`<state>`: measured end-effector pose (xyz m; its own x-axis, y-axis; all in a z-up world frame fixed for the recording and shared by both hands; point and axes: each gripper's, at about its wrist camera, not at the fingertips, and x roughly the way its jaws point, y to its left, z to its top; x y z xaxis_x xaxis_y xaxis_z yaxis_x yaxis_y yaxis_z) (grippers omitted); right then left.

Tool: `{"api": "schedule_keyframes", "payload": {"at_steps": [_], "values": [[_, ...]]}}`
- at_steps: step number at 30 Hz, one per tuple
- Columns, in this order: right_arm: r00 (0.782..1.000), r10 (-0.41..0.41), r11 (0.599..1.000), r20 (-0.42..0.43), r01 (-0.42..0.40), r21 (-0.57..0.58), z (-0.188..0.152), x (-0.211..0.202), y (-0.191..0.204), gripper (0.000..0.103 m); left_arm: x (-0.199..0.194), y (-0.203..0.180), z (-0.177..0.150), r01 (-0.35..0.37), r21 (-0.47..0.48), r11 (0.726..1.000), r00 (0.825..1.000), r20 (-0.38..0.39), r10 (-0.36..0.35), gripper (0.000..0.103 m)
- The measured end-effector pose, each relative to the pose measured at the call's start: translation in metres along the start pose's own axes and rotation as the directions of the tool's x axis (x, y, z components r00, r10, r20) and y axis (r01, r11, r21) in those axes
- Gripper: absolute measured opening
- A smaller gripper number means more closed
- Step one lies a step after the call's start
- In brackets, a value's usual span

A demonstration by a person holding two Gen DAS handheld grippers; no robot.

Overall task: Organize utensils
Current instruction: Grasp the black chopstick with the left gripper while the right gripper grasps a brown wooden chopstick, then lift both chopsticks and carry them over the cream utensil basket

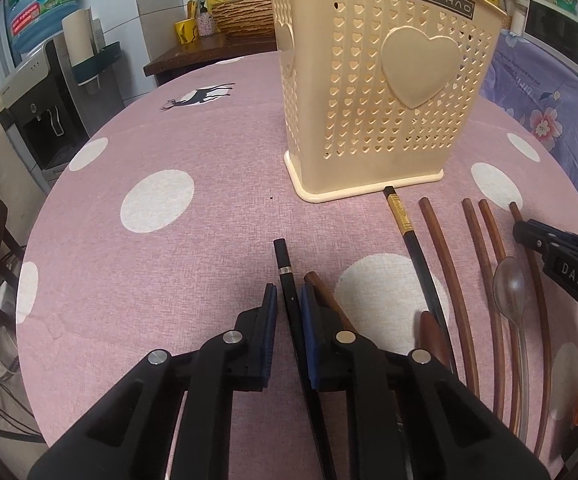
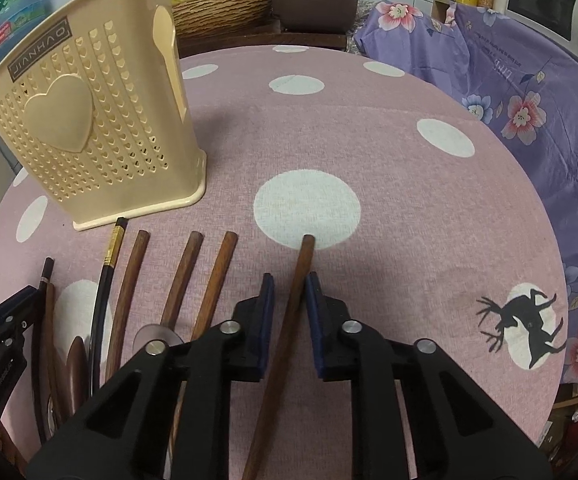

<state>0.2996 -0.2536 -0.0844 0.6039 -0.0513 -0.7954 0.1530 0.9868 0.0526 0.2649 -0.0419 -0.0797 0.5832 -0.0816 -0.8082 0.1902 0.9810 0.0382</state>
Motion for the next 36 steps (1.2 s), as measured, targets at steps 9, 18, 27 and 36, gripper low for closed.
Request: {"api": "schedule_keyframes", "payload": {"at_steps": [9, 18, 27, 36], "values": [[1.000, 0.021, 1.000, -0.001, -0.021, -0.018, 0.005, 0.004, 0.002, 0.009, 0.003, -0.002, 0.004, 0.009, 0.009, 1.000, 1.000, -0.002, -0.009, 0.010], [0.996, 0.088, 0.996, 0.034, -0.087, -0.004, 0.009, -0.002, -0.003, 0.008, 0.004, 0.004, 0.005, 0.048, -0.034, 0.998, 0.999, 0.003, -0.048, 0.009], [0.971, 0.149, 0.988, 0.185, -0.151, -0.002, 0.020, -0.055, -0.017, 0.008, -0.037, 0.016, 0.015, 0.077, -0.072, 0.994, 0.988, 0.137, -0.067, 0.009], [0.906, 0.217, 0.976, 0.364, -0.207, -0.067, 0.027, -0.135, -0.028, 0.008, -0.107, 0.029, 0.034, 0.106, -0.085, 0.991, 0.949, 0.305, -0.076, 0.009]]}}
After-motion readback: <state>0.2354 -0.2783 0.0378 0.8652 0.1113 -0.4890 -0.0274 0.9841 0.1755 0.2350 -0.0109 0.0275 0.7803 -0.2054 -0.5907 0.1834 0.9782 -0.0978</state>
